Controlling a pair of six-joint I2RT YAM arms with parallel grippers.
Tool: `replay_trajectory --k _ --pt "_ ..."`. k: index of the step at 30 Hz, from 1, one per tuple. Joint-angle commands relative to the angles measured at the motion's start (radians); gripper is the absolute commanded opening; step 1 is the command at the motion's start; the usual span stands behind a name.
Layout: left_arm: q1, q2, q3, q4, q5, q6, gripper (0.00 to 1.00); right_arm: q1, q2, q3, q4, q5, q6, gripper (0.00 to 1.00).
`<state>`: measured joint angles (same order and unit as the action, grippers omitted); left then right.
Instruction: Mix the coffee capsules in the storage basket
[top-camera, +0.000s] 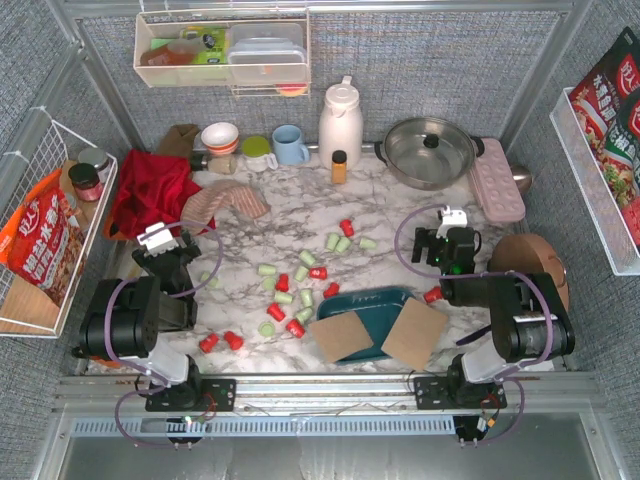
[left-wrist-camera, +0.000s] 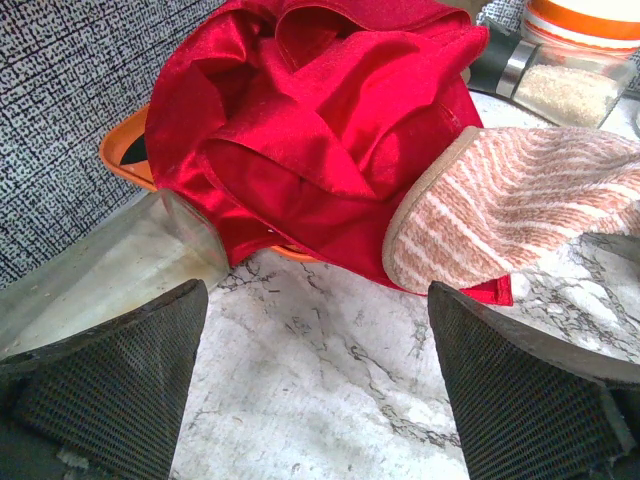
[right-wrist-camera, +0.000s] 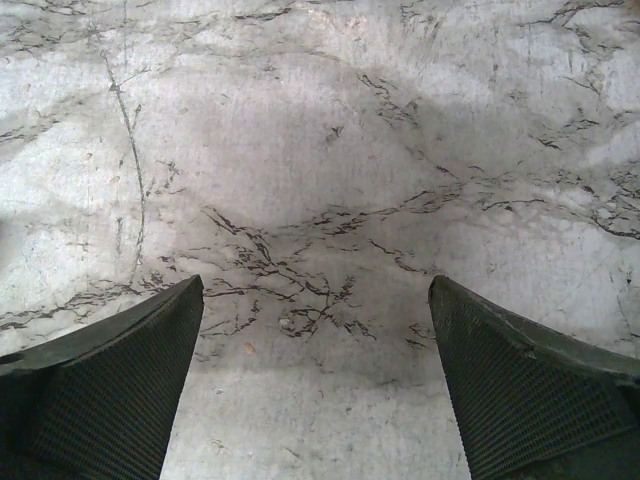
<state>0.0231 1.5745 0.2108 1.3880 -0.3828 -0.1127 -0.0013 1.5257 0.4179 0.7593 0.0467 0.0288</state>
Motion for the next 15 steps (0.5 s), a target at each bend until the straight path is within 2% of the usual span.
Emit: replay_trajectory --k 1,15 --pt "0.002 -0.001 0.0 0.01 0.007 -0.004 0.99 -0.002 -0.004 0.0 0.028 -0.018 0.011 0.99" --pt "0.003 -0.001 0.0 0.009 0.008 -0.004 0.99 -0.002 -0.003 0.003 0.023 -0.018 0.012 0.99"
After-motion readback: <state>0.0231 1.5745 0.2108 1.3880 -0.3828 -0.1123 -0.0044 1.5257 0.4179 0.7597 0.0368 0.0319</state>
